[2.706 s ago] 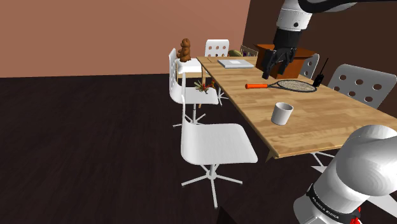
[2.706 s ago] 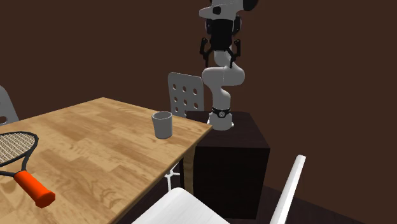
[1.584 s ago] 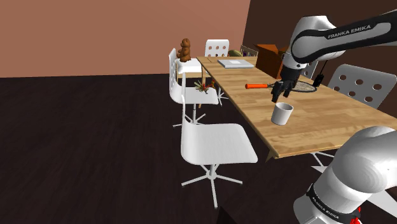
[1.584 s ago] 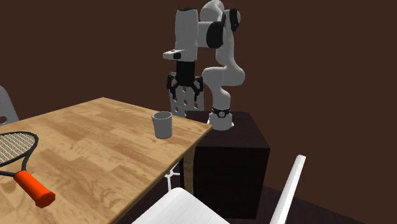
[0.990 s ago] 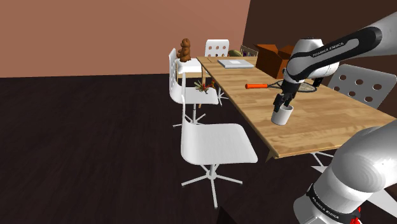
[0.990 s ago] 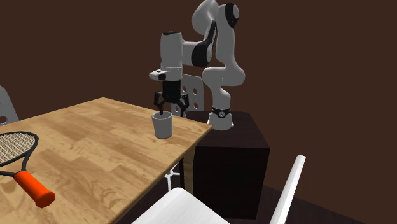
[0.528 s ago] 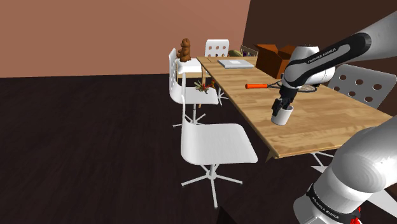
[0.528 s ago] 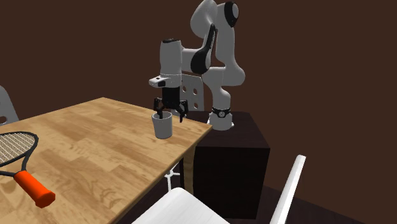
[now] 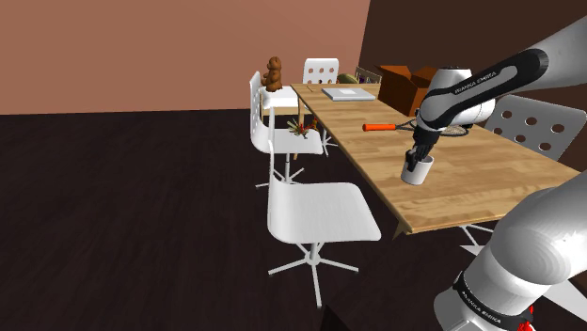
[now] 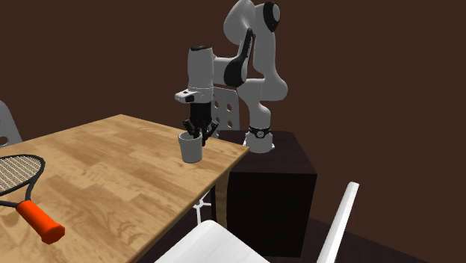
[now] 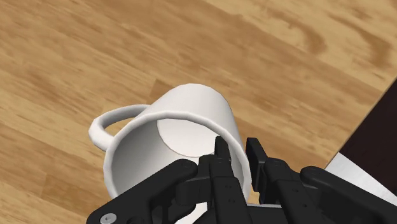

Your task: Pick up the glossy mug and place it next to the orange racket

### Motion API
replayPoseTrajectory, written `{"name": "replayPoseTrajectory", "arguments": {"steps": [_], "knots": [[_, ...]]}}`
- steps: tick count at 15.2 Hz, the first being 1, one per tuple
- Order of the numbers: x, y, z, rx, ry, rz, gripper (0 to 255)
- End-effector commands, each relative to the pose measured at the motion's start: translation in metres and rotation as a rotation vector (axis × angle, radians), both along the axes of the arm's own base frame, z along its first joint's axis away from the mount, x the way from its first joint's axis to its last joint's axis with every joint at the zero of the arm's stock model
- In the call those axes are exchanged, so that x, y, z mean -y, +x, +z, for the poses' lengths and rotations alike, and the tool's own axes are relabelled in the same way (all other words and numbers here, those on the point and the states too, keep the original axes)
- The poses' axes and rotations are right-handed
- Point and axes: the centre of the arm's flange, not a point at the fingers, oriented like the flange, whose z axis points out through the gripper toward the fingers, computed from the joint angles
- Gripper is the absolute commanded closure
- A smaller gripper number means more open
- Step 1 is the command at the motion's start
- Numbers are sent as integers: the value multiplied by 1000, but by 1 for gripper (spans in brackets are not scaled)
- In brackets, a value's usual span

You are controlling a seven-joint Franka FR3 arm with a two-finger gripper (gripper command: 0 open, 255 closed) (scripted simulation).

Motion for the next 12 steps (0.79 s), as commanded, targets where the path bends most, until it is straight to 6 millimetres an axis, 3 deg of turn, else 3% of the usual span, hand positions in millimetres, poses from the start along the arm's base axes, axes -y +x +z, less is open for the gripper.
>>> {"name": "replayPoseTrajectory", "arguments": {"steps": [1,7,12], "knots": [[0,0,0,0,0,0,255],[0,0,0,0,0,0,255],[0,0,26,0,0,0,255]]}}
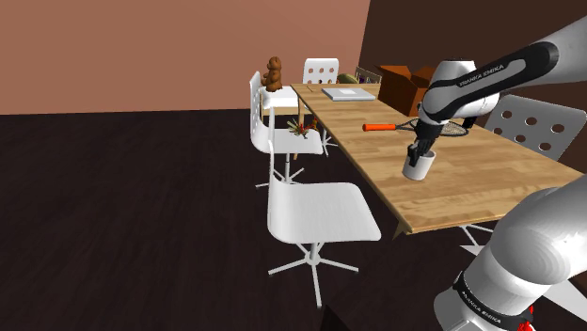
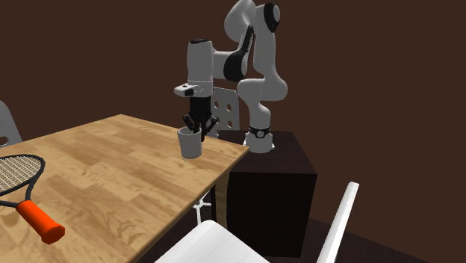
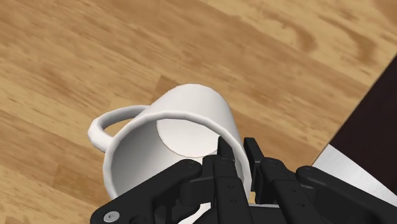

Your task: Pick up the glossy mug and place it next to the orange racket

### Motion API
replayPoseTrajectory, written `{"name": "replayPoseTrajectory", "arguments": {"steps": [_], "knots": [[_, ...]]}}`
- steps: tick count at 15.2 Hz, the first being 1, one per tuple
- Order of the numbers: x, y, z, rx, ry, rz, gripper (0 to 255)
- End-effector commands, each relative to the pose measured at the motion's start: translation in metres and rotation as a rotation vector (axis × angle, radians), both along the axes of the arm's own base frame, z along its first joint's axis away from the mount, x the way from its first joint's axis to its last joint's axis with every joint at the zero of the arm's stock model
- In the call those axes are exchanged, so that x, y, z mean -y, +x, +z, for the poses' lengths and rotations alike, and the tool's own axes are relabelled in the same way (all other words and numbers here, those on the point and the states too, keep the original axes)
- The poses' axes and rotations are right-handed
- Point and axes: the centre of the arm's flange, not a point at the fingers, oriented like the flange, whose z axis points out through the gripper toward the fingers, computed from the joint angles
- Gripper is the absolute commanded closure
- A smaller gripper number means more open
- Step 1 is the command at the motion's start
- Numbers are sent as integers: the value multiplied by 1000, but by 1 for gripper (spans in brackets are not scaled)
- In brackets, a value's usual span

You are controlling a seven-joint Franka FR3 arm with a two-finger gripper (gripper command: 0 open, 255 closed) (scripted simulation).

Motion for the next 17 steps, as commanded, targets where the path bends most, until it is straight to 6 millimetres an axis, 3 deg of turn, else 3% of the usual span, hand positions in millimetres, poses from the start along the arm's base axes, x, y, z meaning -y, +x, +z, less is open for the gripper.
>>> {"name": "replayPoseTrajectory", "arguments": {"steps": [1,17], "knots": [[0,-1,11,0,0,0,255],[0,-1,95,0,0,0,255]]}}
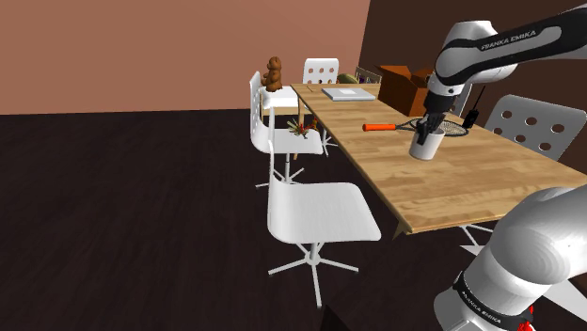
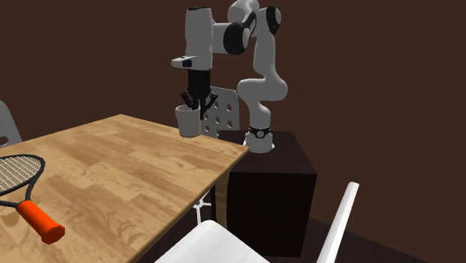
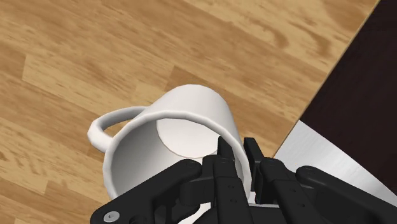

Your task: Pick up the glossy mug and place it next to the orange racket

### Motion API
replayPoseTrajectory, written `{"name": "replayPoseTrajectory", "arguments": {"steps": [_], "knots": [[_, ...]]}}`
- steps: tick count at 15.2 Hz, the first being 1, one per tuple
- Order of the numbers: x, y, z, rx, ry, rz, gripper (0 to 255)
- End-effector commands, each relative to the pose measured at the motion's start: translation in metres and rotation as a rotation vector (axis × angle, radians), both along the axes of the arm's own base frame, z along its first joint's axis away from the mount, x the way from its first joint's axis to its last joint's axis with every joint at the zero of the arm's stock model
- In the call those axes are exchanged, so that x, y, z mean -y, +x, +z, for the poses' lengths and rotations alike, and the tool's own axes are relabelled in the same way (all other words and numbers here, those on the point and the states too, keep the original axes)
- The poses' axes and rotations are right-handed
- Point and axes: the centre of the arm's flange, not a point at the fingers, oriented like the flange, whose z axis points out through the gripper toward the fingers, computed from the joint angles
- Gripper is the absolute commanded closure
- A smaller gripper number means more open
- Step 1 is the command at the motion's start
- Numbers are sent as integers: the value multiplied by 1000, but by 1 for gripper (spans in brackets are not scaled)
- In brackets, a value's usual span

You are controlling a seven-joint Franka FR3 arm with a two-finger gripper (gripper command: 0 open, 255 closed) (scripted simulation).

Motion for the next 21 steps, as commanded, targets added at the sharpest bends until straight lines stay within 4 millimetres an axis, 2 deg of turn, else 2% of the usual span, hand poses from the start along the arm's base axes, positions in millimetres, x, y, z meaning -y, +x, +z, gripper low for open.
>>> {"name": "replayPoseTrajectory", "arguments": {"steps": [1,11,21], "knots": [[2,-1,12,0,0,0,255],[2,-1,63,0,0,0,255],[95,93,64,0,0,0,255]]}}
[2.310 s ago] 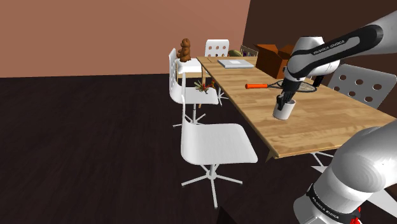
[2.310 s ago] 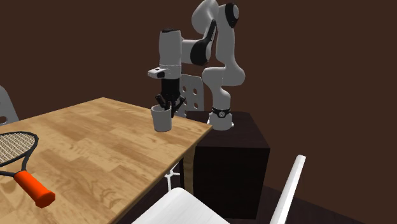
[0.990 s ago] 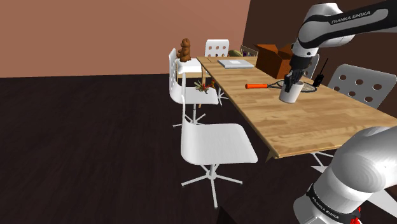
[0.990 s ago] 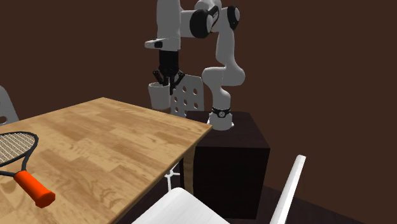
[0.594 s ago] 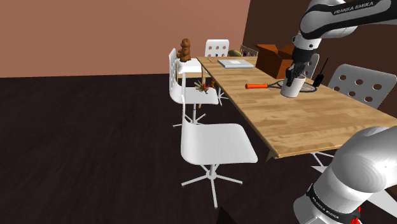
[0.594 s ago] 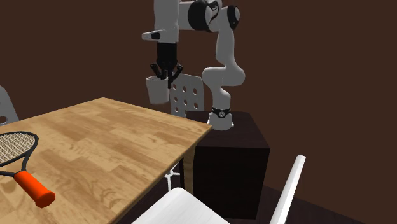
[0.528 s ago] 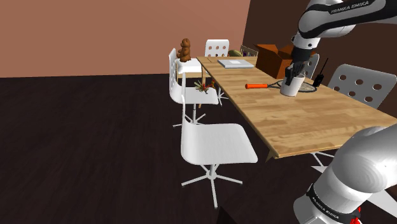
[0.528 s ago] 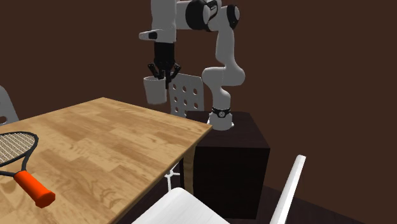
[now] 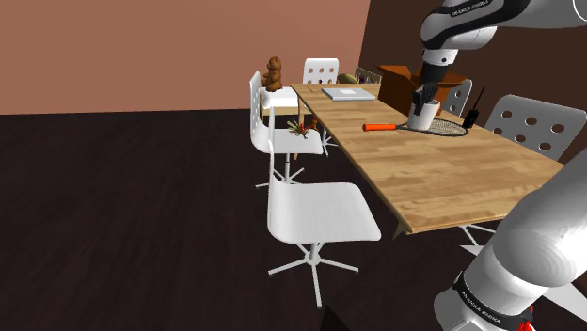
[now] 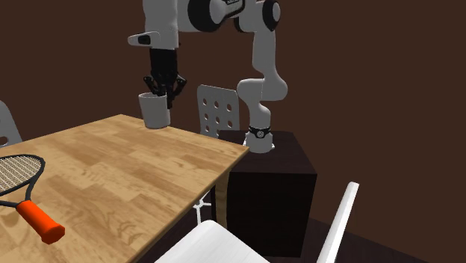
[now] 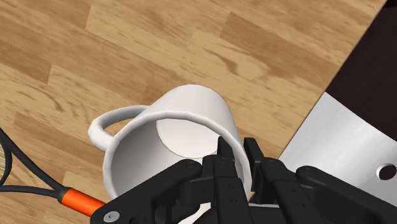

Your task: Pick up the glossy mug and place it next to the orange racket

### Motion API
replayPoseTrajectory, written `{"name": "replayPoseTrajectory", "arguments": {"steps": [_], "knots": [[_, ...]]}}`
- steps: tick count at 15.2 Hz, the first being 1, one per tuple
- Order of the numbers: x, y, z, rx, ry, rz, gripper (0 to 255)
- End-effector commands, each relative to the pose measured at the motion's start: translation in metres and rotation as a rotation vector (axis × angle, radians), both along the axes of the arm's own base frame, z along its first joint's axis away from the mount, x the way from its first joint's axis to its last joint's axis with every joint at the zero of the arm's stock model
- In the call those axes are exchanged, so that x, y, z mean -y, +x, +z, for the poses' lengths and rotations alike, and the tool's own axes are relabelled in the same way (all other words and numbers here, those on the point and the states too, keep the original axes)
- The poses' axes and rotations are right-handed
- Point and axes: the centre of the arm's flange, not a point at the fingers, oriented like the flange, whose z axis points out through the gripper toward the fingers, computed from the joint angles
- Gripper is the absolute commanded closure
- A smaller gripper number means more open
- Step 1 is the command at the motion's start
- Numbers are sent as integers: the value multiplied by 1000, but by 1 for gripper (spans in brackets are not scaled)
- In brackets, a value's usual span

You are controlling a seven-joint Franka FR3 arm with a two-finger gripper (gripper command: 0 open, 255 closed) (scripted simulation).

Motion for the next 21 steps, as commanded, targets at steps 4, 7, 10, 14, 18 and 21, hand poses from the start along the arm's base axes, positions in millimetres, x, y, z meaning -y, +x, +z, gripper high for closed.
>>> {"name": "replayPoseTrajectory", "arguments": {"steps": [4,7,10,14,18,21], "knots": [[46,55,1,0,-2,2,255],[74,83,2,0,-2,2,255],[102,111,2,0,-2,2,255],[119,128,-9,0,-2,2,255],[119,128,-30,0,-2,2,255],[119,128,-45,0,-2,2,255]]}}
